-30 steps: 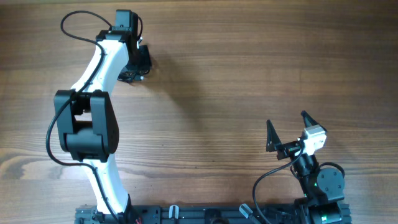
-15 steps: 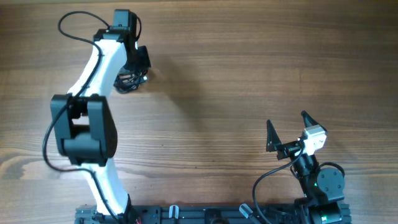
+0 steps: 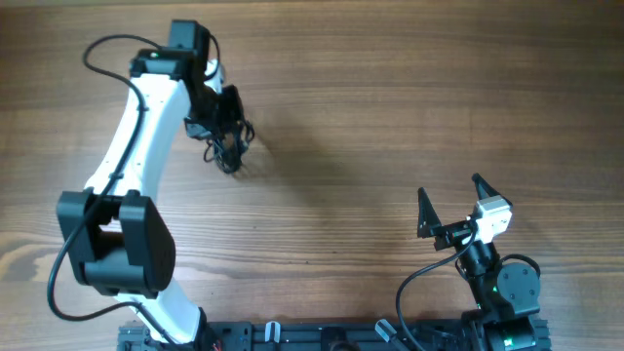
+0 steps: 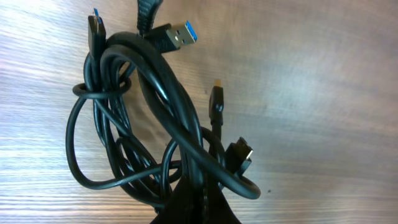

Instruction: Untangle cables

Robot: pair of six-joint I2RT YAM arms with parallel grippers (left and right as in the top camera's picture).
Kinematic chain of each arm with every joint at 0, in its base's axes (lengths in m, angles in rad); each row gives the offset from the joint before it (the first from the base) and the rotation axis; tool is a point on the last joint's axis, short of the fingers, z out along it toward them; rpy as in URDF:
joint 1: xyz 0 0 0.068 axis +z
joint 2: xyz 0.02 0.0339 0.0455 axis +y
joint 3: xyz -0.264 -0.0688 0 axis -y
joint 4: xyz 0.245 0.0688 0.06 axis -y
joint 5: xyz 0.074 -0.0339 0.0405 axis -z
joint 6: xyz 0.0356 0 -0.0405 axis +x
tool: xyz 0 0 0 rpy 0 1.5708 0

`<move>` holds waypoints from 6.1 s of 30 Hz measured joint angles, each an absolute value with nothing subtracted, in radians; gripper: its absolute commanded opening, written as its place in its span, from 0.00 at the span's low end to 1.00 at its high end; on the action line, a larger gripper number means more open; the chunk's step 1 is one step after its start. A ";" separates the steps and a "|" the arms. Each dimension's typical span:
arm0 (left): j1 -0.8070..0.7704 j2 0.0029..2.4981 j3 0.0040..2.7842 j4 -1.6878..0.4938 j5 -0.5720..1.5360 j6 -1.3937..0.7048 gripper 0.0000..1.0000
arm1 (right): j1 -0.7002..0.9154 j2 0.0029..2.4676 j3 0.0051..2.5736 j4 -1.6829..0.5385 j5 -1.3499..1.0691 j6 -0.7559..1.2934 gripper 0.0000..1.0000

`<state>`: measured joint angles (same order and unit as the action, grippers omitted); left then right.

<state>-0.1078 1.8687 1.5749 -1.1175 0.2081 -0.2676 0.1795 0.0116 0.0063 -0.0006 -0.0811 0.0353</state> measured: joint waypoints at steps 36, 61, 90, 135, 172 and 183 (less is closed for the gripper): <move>-0.448 1.718 1.362 -0.979 0.023 -0.590 1.00 | 0.179 0.012 0.006 -0.001 -0.081 0.035 1.00; -0.485 1.790 1.214 -0.847 -0.071 -0.785 1.00 | 0.179 0.012 0.006 -0.001 -0.081 0.035 1.00; -0.485 1.790 1.214 -0.847 -0.071 -0.785 1.00 | 0.179 0.012 0.006 -0.001 -0.081 0.035 1.00; -0.556 1.834 1.250 -0.831 -0.095 -0.630 0.04 | 0.179 0.012 0.006 -0.001 -0.081 0.035 1.00; -0.307 1.784 1.109 -0.620 -0.159 -0.420 0.04 | 0.179 0.012 0.006 -0.001 -0.081 0.035 1.00; -0.307 1.782 1.110 -0.630 -0.189 -0.344 0.61 | 0.179 0.012 0.006 -0.001 -0.081 0.035 1.00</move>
<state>-0.3073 1.7817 1.1095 -0.6296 -0.1886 -0.3435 0.1795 0.0116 0.0063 -0.0006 -0.0811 0.0353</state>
